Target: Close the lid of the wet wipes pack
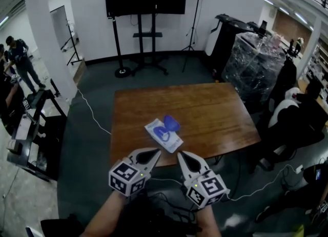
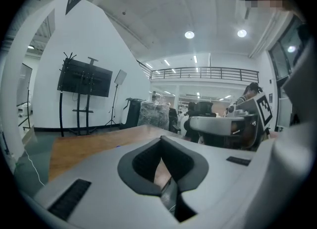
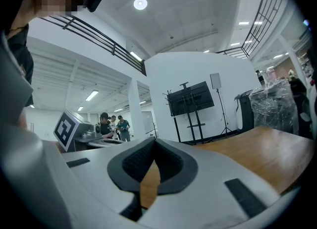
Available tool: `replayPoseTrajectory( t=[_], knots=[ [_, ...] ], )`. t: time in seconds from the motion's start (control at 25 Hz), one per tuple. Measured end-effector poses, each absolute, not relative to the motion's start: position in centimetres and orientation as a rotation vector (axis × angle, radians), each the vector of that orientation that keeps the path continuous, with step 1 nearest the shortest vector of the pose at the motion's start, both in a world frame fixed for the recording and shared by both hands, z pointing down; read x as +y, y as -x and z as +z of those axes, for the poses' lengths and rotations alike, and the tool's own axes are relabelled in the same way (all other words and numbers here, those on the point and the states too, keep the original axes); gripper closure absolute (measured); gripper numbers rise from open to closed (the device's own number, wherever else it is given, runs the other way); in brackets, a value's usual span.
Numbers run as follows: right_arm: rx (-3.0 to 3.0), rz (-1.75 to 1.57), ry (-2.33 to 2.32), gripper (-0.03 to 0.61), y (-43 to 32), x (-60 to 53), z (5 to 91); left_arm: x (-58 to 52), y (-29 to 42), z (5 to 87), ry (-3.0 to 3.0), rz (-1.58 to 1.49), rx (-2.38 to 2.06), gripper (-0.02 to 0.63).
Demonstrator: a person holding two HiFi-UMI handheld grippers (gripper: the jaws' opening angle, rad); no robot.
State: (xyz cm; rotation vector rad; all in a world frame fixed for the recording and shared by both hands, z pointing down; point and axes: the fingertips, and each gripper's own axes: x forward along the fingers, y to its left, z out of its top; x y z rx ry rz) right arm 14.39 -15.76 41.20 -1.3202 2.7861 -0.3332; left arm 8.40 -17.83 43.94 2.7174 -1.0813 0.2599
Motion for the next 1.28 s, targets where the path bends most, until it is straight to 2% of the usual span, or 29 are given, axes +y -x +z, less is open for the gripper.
replayPoseTrajectory(
  t=[1.28],
  knots=[
    [2.842,-0.469,1.726,0.571,-15.7,-35.0,49.4,-34.2,-7.1,51.4,-2.649,0.304,-0.938,0.606]
  ],
)
